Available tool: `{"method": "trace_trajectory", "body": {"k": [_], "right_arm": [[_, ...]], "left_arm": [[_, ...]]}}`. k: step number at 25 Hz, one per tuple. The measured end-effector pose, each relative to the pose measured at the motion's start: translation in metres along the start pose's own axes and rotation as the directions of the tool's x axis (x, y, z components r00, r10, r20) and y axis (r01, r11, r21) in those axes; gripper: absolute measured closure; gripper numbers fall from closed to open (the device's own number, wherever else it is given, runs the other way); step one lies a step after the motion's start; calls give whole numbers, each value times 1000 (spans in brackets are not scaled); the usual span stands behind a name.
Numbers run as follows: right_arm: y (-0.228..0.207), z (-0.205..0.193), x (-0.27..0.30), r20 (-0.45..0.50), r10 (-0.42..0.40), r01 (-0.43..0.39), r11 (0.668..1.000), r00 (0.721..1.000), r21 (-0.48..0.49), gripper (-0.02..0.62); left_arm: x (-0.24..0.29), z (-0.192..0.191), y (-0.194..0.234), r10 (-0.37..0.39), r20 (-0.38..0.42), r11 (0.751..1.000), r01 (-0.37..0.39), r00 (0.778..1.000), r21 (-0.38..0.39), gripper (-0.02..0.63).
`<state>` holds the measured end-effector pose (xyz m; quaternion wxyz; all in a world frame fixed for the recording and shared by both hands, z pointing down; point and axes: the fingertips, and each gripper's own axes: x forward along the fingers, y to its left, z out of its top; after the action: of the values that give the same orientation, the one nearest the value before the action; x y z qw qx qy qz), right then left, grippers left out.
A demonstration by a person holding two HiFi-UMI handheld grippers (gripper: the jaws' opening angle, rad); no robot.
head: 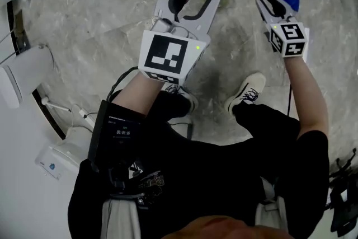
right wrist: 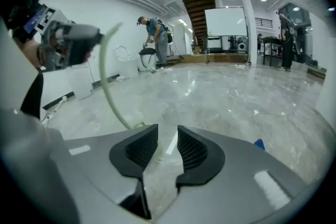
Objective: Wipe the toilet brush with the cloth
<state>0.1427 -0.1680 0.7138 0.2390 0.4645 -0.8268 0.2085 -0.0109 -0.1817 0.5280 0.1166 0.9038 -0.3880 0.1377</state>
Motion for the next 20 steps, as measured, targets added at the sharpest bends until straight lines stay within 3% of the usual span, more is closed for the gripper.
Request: {"method": "trace_trajectory", "body": {"k": [3,5,9,11,13,17,20], "right_arm": [[-75,-47,31,-106,-174,177,984,979,21,474],[-119,-75,42,-184,-269,275,961,946,10,406],[-179,-104,40,-263,-399,414,910,879,3,349],[-194,-113,44,-303,-398,412,911,866,-20,320],[-200,-122,53,-344,-369,378,925,863,-44,289],[-211,-145,70,-443,-336,385,922,831,23,282],[-220,-164,75,-540,-354,436,899,764,27,391]], "left_arm": [[7,9,-4,-23,38,997,20,999,70,440],[13,18,-5,-28,57,994,22,998,103,439],[19,25,-7,-34,77,990,23,996,140,429],[21,21,-8,-29,76,985,16,997,172,430],[23,16,-9,-24,68,989,14,997,149,437],[24,11,-10,-18,36,992,13,999,126,477],[25,14,-4,-2,28,996,-1,1000,92,477]]}}
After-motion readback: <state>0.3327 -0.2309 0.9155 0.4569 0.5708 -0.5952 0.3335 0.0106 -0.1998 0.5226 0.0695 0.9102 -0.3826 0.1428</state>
